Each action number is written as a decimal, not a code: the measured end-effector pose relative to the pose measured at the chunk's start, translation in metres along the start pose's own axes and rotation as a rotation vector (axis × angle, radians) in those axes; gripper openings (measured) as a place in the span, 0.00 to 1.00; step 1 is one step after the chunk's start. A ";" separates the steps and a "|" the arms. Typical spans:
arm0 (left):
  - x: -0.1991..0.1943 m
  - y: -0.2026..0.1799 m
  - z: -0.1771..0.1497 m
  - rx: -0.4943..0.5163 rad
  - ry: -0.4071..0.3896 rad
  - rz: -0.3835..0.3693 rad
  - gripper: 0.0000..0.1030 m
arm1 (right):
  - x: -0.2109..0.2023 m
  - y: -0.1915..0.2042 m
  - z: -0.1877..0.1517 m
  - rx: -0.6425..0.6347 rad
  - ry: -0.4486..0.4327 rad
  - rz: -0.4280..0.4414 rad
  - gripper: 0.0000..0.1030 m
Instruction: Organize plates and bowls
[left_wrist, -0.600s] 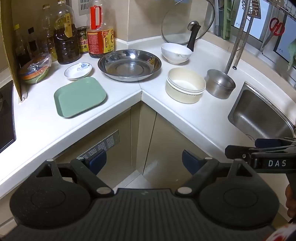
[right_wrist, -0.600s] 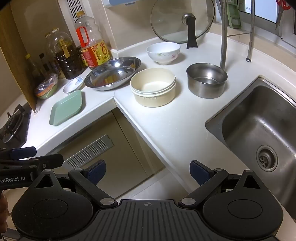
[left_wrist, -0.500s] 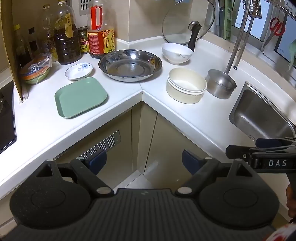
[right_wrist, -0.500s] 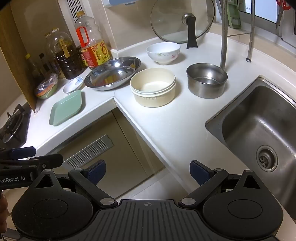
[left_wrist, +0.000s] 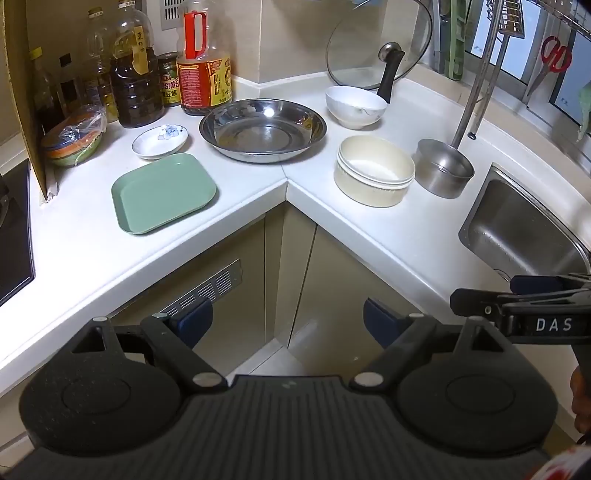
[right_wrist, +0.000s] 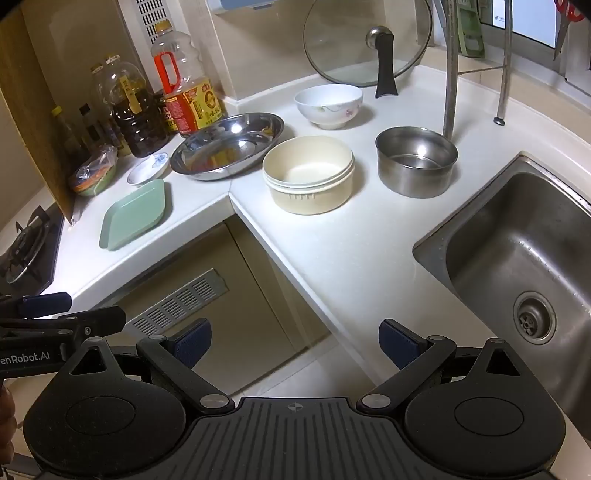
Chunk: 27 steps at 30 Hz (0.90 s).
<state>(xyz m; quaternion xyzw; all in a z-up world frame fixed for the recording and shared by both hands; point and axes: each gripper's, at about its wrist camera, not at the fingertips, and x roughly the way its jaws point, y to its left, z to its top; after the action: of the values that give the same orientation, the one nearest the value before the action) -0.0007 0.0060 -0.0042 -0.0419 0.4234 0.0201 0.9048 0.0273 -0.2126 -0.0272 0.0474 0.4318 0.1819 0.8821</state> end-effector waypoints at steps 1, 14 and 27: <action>0.000 0.000 0.000 0.000 0.001 0.000 0.85 | 0.000 0.000 0.000 0.000 0.000 0.000 0.94; -0.004 -0.002 0.003 -0.007 0.006 0.002 0.85 | 0.000 0.000 0.001 -0.001 -0.002 0.000 0.94; -0.003 -0.002 0.002 -0.007 0.006 0.002 0.85 | -0.001 -0.001 0.004 -0.001 -0.003 0.000 0.94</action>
<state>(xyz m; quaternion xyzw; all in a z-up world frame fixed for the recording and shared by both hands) -0.0008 0.0047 0.0000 -0.0449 0.4261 0.0227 0.9033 0.0304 -0.2138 -0.0243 0.0470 0.4306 0.1822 0.8827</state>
